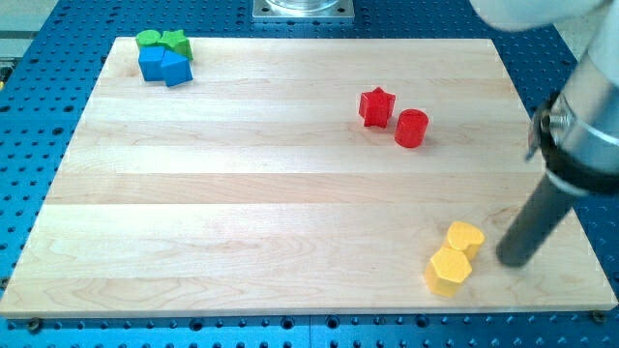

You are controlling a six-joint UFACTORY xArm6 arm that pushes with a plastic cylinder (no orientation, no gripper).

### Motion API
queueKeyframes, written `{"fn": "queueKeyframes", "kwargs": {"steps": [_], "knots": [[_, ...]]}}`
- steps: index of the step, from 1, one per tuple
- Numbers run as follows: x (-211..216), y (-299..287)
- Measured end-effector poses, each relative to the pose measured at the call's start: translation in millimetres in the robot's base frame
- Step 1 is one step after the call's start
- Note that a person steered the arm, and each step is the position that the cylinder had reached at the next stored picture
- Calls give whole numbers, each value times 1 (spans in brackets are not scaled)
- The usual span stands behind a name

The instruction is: Push the yellow hexagon diagonal to the red circle

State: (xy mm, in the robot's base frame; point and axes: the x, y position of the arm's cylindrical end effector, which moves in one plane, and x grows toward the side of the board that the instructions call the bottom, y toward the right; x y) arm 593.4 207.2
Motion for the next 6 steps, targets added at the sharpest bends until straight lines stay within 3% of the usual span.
{"fn": "queueKeyframes", "kwargs": {"steps": [1, 3, 6], "knots": [[25, -11], [23, -51], [-71, -124]]}}
